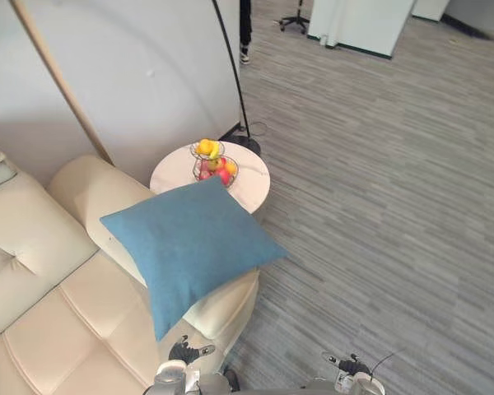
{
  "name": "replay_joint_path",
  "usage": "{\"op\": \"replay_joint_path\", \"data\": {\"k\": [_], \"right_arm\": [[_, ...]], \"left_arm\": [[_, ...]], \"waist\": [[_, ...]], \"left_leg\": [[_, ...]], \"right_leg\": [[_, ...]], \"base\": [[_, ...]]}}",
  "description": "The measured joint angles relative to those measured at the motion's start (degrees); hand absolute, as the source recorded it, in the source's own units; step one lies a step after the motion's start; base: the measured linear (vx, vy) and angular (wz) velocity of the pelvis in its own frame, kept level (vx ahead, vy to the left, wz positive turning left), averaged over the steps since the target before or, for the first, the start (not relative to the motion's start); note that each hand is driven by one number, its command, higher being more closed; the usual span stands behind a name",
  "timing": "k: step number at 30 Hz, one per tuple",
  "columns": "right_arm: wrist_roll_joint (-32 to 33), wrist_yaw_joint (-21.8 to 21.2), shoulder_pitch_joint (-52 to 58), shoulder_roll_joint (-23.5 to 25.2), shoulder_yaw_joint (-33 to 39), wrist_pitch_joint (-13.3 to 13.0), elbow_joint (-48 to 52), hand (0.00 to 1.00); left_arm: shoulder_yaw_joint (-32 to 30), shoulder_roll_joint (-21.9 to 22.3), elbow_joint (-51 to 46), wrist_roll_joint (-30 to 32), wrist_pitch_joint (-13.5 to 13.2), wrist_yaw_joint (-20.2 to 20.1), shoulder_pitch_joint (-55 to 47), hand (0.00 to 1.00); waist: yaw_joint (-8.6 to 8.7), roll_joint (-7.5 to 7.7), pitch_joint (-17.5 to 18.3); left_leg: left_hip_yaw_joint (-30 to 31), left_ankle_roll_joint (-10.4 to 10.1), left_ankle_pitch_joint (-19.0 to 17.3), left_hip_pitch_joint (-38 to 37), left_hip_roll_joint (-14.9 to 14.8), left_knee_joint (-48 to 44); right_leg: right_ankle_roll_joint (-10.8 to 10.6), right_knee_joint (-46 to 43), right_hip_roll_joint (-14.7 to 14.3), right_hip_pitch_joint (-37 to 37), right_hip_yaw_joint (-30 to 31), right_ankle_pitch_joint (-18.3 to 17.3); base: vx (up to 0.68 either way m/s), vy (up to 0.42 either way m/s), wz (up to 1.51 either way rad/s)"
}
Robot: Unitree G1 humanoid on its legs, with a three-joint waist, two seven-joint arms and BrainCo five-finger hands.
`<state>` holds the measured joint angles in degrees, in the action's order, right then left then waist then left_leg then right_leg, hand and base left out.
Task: Pick up cushions and gather them together orderly.
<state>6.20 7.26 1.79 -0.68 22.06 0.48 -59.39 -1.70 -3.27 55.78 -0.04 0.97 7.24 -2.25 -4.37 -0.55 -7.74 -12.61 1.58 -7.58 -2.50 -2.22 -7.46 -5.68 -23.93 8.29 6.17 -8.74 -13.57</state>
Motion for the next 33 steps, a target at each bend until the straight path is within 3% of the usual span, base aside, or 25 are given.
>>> {"op": "replay_joint_path", "data": {"k": [2,4,6,8,11,21,27,30,33], "right_arm": [[0.1,0.0,0.4,0.0,-0.1,-0.1,0.0,0.00],[0.3,0.0,1.2,0.7,-0.8,-0.1,-0.1,0.00],[0.6,0.0,2.1,0.1,-0.5,-0.1,0.0,0.00],[0.6,0.0,2.2,-0.7,-0.4,0.0,0.1,0.00],[0.6,0.0,2.2,-0.7,-0.4,0.1,0.1,0.00],[1.8,0.0,0.4,-0.1,2.6,0.1,2.3,0.00],[1.5,-0.1,-3.2,-9.9,5.3,0.6,2.7,0.00],[0.8,-0.2,-4.8,-15.8,5.3,0.3,9.0,0.00],[0.6,-0.2,-6.9,-18.2,4.6,-0.1,13.3,0.00]], "left_arm": [[-1.5,0.3,0.0,0.0,0.0,0.0,-0.1,0.00],[-2.6,-0.1,-0.2,0.1,0.0,0.0,-0.4,0.00],[-4.0,1.8,-0.2,0.1,-0.2,0.1,-0.7,0.00],[-4.1,2.6,-0.6,0.0,-0.1,0.1,-0.8,0.00],[-4.1,3.2,-1.6,0.0,-0.1,0.0,-0.6,0.00],[-1.2,0.3,-1.9,-0.3,0.4,0.1,0.1,0.00],[-4.4,-6.3,-9.6,-2.6,0.9,0.3,-0.1,0.00],[-8.4,-10.2,-14.8,-4.4,0.3,0.4,-0.1,0.00],[-9.8,-11.9,-18.1,-5.9,-0.6,1.0,-0.1,0.00]], "waist": [[0.53,0.22,0.2],[0.70,1.76,0.9],[0.81,0.65,2.1],[0.79,-0.94,2.6],[0.76,-0.97,2.4],[0.76,1.33,3.2],[1.07,1.24,3.7],[1.28,0.92,4.0],[1.28,0.88,4.0]], "left_leg": [[3.5,-1.3,-0.8,0.4,0.0,-1.4],[7.4,-3.0,-2.1,1.9,1.0,-3.7],[11.5,-4.4,-2.6,2.7,-0.3,-4.8],[11.6,-4.9,-2.2,3.6,-2.0,-5.1],[9.0,-6.7,-0.7,4.6,-4.0,-4.7],[8.5,-5.3,5.8,4.0,-1.2,3.5],[8.4,-4.8,9.8,0.9,-0.6,11.9],[8.1,-4.4,10.2,0.5,-0.1,13.3],[7.7,-4.3,10.1,0.9,0.2,13.3]], "right_leg": [[0.6,4.6,-2.3,0.5,6.9,2.0],[1.6,8.0,-2.9,-0.2,11.6,6.9],[2.4,7.8,-2.8,-1.3,5.5,4.8],[3.1,8.9,-3.2,-2.9,1.2,4.3],[3.3,9.9,-3.5,-5.3,-4.8,4.2],[3.3,12.3,-1.0,-6.4,-10.0,4.2],[2.6,16.4,-1.6,-7.3,-9.6,6.5],[2.4,18.2,-1.8,-7.3,-9.0,7.6],[2.2,19.6,-1.9,-7.2,-8.3,8.4]], "base": [[0.16,-0.235,1.02],[0.16,-0.293,1.17],[0.14,-0.332,1.20],[0.14,-0.220,1.04],[0.08,-0.158,0.96],[-0.03,0.007,0.31],[0.00,0.014,0.00],[0.06,0.034,-0.05],[0.08,0.026,-0.12]]}}
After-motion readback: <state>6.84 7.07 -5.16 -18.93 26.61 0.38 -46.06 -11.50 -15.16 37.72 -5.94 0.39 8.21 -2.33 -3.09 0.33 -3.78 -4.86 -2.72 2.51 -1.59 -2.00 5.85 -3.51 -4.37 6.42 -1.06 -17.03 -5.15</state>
